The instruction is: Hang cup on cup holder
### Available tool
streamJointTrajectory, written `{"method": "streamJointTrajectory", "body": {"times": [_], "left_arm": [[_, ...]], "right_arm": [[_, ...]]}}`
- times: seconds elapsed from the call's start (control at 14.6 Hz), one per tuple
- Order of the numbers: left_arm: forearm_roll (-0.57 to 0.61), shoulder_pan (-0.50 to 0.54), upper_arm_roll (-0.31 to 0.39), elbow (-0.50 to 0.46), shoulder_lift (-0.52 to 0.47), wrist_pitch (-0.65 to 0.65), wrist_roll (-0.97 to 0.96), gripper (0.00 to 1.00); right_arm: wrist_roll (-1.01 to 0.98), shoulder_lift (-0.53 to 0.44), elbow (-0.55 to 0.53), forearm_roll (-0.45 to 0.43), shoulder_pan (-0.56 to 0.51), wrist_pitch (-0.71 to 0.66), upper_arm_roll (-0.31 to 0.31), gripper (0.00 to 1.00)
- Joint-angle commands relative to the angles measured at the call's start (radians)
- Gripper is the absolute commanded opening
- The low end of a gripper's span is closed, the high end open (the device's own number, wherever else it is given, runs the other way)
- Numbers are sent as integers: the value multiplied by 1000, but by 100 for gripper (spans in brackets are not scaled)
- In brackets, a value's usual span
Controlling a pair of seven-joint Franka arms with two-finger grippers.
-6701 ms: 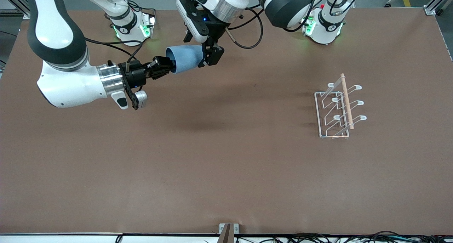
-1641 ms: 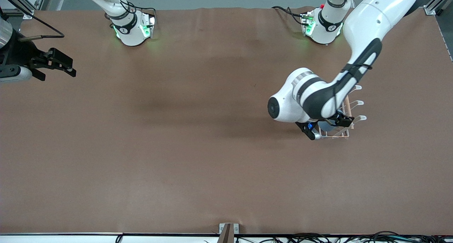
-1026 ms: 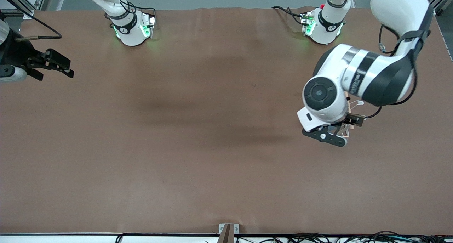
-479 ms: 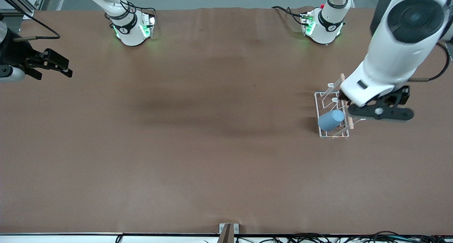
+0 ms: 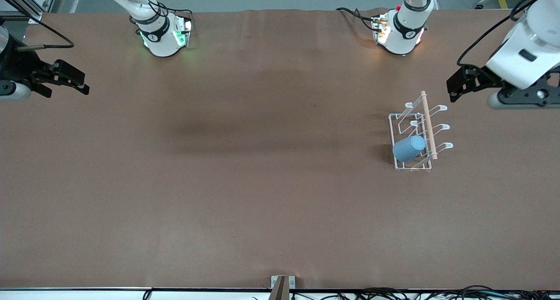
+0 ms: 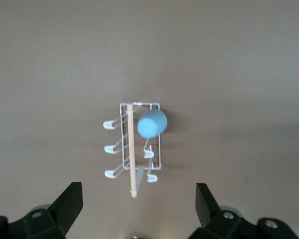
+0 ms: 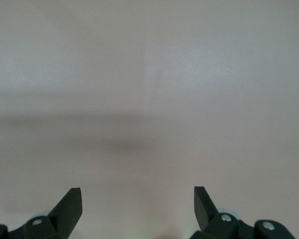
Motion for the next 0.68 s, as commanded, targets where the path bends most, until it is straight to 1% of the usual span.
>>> {"method": "streamJointTrajectory", "body": {"times": [0.0, 0.07, 0.14, 0.34, 0.41, 0.62], "left_arm": [[-84, -123, 200, -154, -132, 31, 3, 100], [-104, -140, 242, -195, -161, 40, 6, 100], [-119, -140, 263, -244, -198, 54, 19, 100], [-125, -114, 277, -431, -321, 144, 120, 100], [-127, -89, 276, -459, -346, 154, 156, 100], [-133, -80, 267, -490, -379, 152, 178, 100]], "right_arm": [[9, -20, -18, -11, -13, -1, 7, 99], [8, -18, -20, -11, -13, -1, 7, 99], [9, -20, -20, -11, -13, -1, 7, 99], [8, -18, -20, -11, -15, -1, 7, 99], [8, -18, -18, -11, -15, 1, 7, 99], [8, -13, -18, -11, -16, 1, 7, 99]]}}
